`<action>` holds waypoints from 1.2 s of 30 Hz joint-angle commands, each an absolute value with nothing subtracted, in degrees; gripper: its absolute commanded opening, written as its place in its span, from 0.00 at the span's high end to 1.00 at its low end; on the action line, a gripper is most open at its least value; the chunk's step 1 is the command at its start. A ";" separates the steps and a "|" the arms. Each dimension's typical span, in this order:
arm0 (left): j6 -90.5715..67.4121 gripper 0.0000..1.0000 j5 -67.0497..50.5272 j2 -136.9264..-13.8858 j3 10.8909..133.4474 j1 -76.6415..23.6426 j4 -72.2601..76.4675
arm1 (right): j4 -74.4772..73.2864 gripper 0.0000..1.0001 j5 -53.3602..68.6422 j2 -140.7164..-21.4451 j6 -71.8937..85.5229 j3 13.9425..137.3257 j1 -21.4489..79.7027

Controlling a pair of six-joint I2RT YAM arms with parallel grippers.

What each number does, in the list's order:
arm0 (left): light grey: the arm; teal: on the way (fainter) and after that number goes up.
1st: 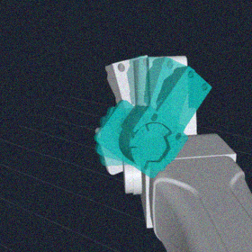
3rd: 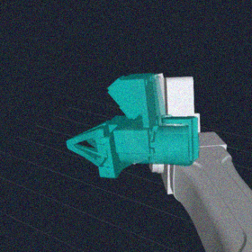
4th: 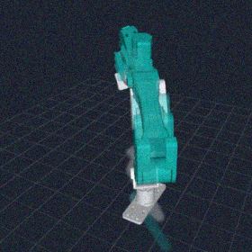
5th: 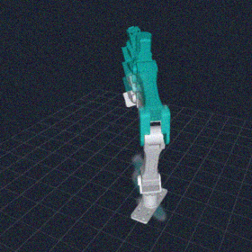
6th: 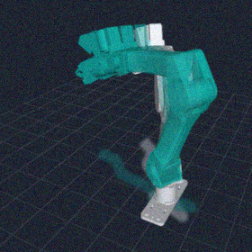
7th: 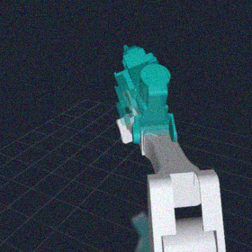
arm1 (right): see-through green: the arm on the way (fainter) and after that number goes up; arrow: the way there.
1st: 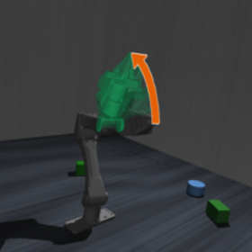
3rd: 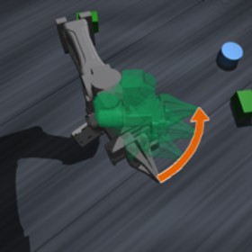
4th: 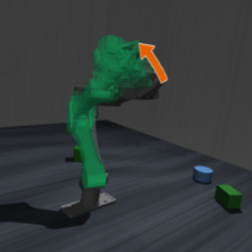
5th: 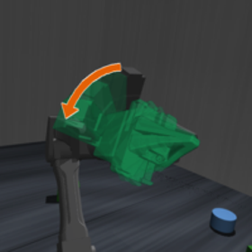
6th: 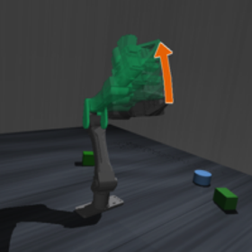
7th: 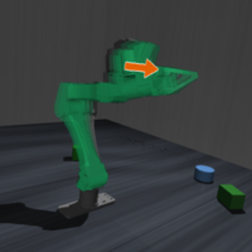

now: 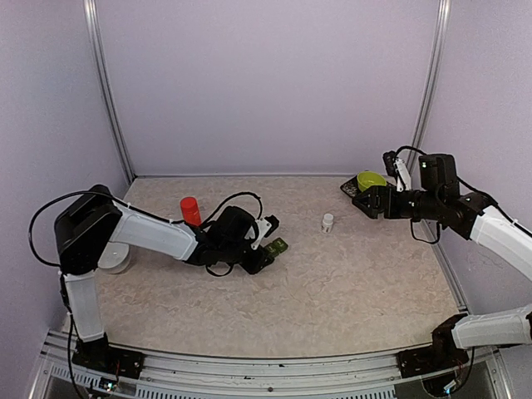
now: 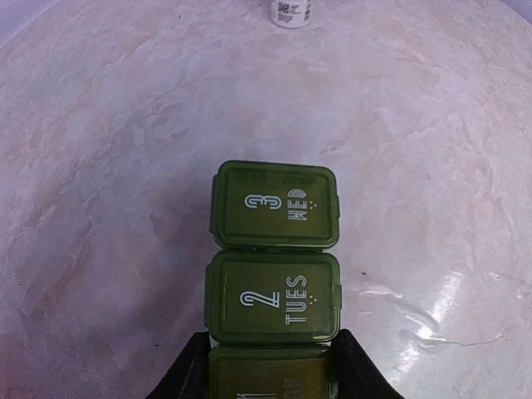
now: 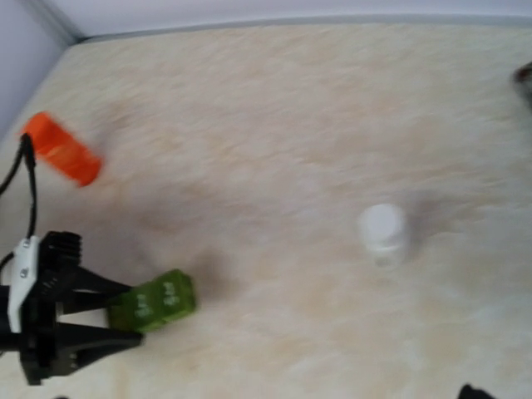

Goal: Sort the pills into containers
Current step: Pick up the pill container from the center of the board, then pass from the left arm to the right

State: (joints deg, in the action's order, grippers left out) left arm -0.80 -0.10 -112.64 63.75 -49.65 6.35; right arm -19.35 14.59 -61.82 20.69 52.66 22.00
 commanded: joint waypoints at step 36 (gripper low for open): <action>2.19 0.67 11.02 -89.66 54.18 -71.61 11.82 | -9.17 0.02 48.71 -80.54 28.92 52.75 38.21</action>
State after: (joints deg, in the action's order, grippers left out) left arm 0.58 9.78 -91.07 54.46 -70.87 10.17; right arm -8.34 46.76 -78.94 30.87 52.07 36.29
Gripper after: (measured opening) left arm 0.404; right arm 0.990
